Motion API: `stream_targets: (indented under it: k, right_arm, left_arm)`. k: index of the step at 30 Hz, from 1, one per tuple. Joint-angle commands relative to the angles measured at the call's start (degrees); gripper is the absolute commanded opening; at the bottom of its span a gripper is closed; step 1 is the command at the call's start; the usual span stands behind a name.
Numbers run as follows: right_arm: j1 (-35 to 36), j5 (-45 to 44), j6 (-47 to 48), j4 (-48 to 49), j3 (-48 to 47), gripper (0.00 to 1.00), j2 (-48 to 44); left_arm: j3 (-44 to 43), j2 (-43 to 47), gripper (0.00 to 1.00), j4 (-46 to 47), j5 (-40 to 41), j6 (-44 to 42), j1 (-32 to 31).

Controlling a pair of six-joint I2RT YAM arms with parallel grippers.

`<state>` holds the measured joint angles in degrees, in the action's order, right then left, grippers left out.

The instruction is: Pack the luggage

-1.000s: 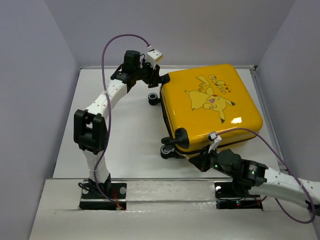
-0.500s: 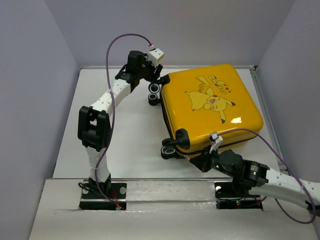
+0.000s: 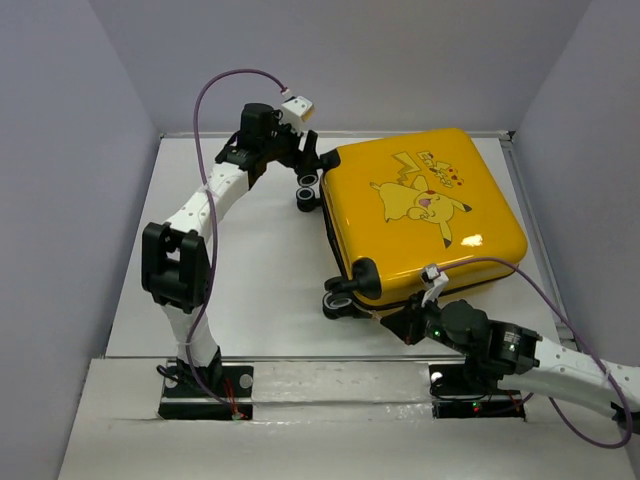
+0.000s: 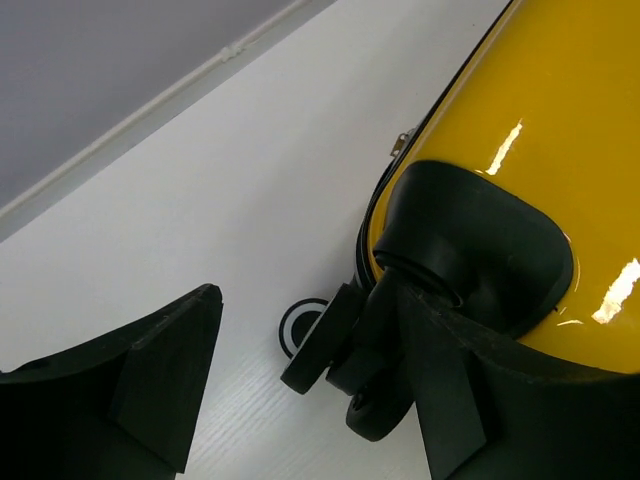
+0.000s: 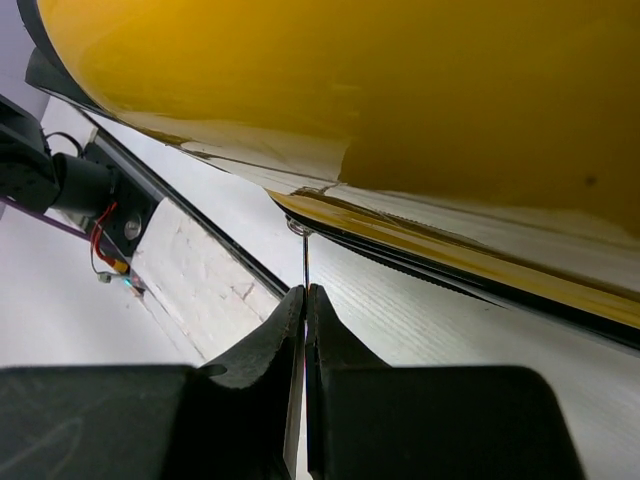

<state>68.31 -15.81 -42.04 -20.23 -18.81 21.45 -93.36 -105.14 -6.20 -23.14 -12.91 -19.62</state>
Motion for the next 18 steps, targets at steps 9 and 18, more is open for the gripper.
stream_targets:
  k: [9,18]
  right_arm:
    - [0.33,-8.34,-9.34,-15.70,-11.15,0.85,11.33]
    - [0.33,-31.09,-32.89,-37.32,-13.80,0.77,-1.30]
  left_arm:
    - [0.29,-1.64,0.84,-4.44,-5.16,-0.10,0.37]
    - [0.99,-5.15,0.59,-1.63,-8.59,1.39,0.28]
